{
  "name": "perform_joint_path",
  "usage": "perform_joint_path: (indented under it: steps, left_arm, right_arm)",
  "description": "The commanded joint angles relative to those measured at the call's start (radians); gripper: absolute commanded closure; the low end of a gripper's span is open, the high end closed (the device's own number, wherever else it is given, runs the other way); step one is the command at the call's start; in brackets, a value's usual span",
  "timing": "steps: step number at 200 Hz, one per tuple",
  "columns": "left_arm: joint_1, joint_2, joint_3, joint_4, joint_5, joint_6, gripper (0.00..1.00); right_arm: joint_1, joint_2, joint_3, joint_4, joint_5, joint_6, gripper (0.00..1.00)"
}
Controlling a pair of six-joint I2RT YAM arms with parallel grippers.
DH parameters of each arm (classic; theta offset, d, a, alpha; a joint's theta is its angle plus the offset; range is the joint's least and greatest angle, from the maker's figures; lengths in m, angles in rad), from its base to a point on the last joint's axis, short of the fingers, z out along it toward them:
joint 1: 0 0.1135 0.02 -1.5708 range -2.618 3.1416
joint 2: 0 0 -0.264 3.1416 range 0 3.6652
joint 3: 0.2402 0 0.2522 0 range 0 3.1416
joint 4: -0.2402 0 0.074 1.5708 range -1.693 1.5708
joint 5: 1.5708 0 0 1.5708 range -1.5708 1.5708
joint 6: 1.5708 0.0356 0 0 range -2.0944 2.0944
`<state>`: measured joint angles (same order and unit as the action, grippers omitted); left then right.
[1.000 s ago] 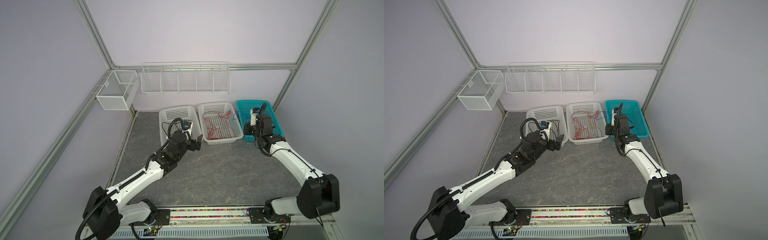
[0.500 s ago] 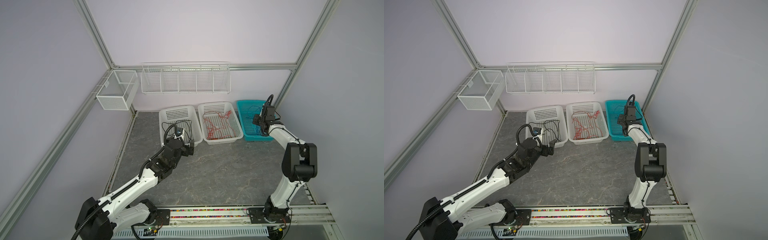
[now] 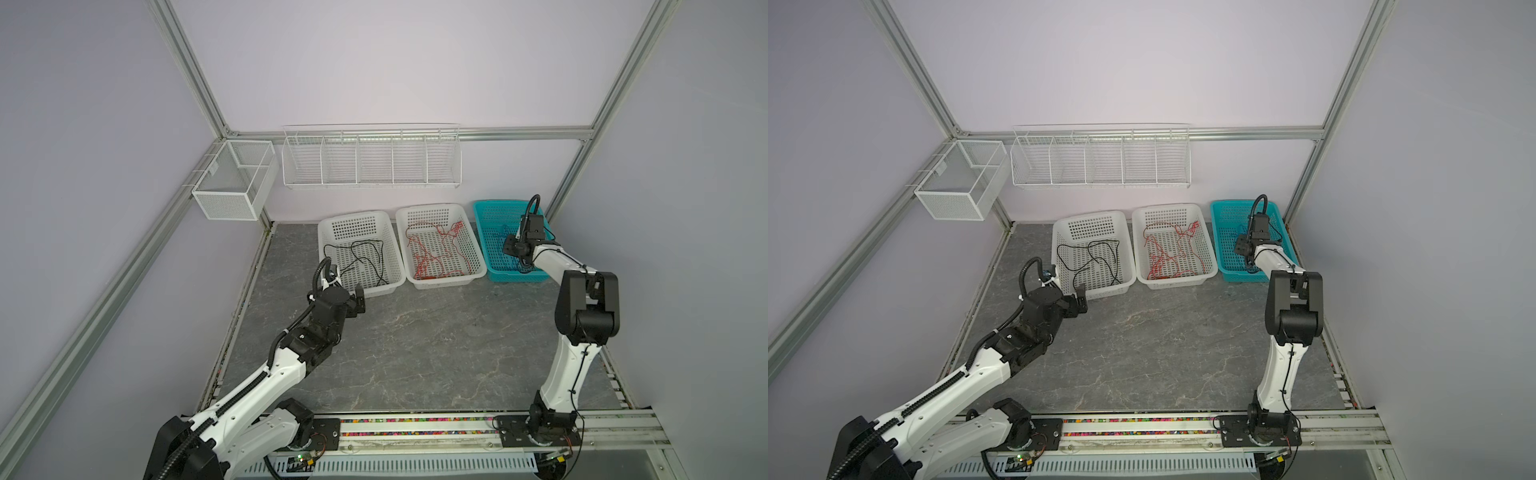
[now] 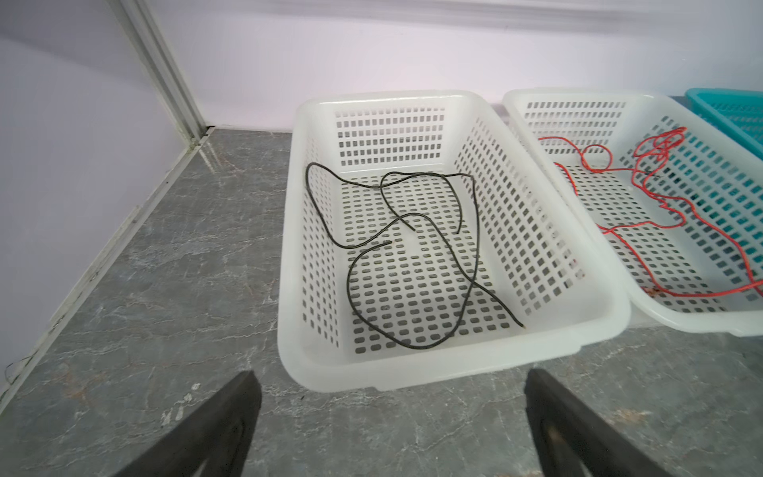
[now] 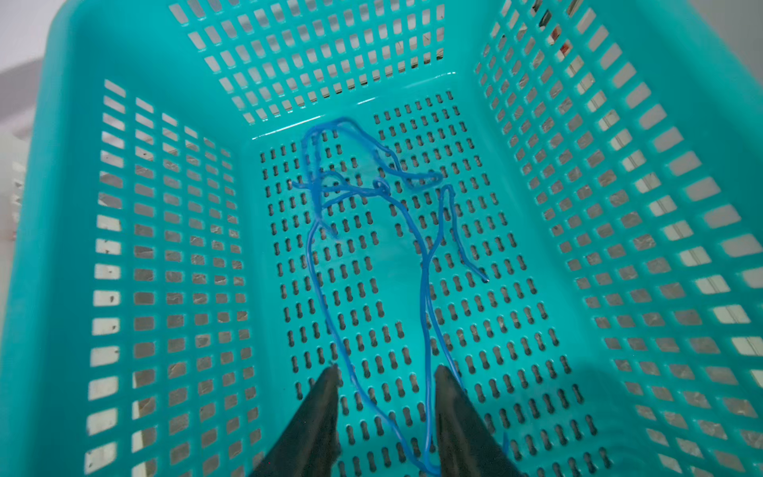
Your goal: Untangle the cables
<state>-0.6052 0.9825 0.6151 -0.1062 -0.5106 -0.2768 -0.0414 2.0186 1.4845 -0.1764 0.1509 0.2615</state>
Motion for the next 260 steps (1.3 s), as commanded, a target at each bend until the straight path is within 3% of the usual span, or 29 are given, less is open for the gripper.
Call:
perform_joint_path:
  steps: [1, 20, 50, 80, 103, 127, 153, 192, 214, 230, 260]
  left_arm:
    - [0.008, -0.013, -0.020, -0.010, -0.061, -0.029, 0.01]
    - [0.020, 0.002, -0.031, 0.005, -0.068, -0.025, 0.01]
    - [0.062, 0.022, -0.034, 0.030, -0.062, -0.035, 0.01]
    - [0.147, 0.028, -0.050, 0.089, -0.059, -0.034, 0.01]
    - [0.247, 0.065, -0.054, 0.126, -0.033, -0.037, 0.01]
    - [0.356, 0.130, -0.042, 0.148, -0.088, -0.047, 0.01]
    - [0.496, 0.176, -0.061, 0.244, 0.017, -0.013, 0.00]
    - [0.504, 0.267, -0.172, 0.570, -0.001, 0.177, 0.00]
    - [0.506, 0.368, -0.214, 0.776, 0.040, 0.206, 0.00]
    - [0.507, 0.386, -0.199, 0.785, 0.108, 0.212, 0.00]
    - [0.530, 0.510, -0.231, 0.967, 0.168, 0.227, 0.00]
  right_arm:
    - [0.000, -0.083, -0.042, -0.005, -0.020, -0.015, 0.40]
    - [0.002, -0.145, -0.097, 0.031, -0.037, -0.026, 0.17]
    - [0.010, -0.237, -0.183, 0.072, -0.047, -0.035, 0.00]
    - [0.041, -0.330, -0.260, 0.080, -0.017, -0.049, 0.11]
    - [0.077, -0.424, -0.337, 0.083, 0.031, -0.050, 0.11]
    - [0.123, -0.539, -0.453, 0.109, 0.097, -0.060, 0.11]
    - [0.158, -0.644, -0.584, 0.137, 0.137, -0.050, 0.12]
    - [0.170, -0.743, -0.726, 0.152, 0.158, -0.052, 0.11]
    - [0.172, -0.756, -0.785, 0.193, 0.171, -0.062, 0.11]
    - [0.175, -0.746, -0.814, 0.229, 0.166, -0.095, 0.12]
    - [0.181, -0.734, -0.852, 0.287, 0.220, -0.157, 0.12]
